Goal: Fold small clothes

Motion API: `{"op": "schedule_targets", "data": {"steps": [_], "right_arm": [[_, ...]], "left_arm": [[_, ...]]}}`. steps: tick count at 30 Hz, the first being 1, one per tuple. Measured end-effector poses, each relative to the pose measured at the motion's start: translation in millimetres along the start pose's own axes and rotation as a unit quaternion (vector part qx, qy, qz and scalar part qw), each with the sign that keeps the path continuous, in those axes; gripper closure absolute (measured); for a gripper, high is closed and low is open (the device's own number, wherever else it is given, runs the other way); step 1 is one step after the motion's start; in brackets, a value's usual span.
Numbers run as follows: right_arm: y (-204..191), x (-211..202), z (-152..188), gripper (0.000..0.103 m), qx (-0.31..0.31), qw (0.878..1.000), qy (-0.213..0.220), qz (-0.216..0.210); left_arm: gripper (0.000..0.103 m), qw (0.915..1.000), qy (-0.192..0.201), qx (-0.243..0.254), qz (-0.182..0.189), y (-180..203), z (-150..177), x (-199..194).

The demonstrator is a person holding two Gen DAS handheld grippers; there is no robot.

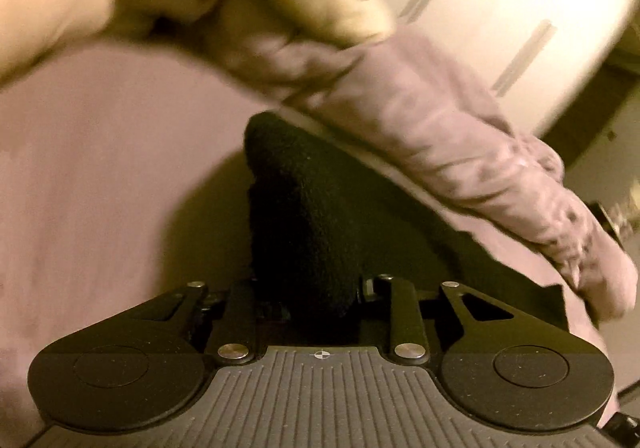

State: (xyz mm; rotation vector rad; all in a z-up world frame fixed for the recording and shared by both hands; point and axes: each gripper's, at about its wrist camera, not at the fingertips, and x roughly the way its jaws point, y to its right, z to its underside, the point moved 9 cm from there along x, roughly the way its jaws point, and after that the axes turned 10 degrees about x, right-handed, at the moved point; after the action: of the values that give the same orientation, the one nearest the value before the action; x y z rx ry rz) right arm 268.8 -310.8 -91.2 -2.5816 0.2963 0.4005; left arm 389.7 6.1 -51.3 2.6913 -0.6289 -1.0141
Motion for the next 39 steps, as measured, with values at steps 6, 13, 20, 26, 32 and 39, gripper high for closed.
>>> {"op": "schedule_targets", "data": {"steps": [6,13,20,26,32,39], "right_arm": [[6,-6,2,0.085,0.032,0.999,0.003,-0.007],[3,15,13,0.085,0.016,0.998,-0.062,-0.022],[62,-65,-15,0.077,0.146,0.987,0.008,-0.067],[121,-114,-37,0.071,0.174,0.983,0.053,-0.029],[133,-122,-52,0.071,0.168,0.984,0.048,-0.025],[104,-119,-93,0.058,0.184,0.978,0.055,-0.083]], "left_arm": [[0.075,0.9971,0.032,0.065,0.022,71,-21,-14],[0.075,0.9886,0.049,0.134,0.049,147,-18,-13],[0.075,0.9663,0.048,0.237,0.089,232,20,-10],[0.074,0.9512,-0.005,0.281,0.127,281,102,25],[0.061,0.9542,-0.017,0.280,0.105,272,133,40],[0.027,0.9504,-0.055,0.261,0.161,255,142,-8]]}}
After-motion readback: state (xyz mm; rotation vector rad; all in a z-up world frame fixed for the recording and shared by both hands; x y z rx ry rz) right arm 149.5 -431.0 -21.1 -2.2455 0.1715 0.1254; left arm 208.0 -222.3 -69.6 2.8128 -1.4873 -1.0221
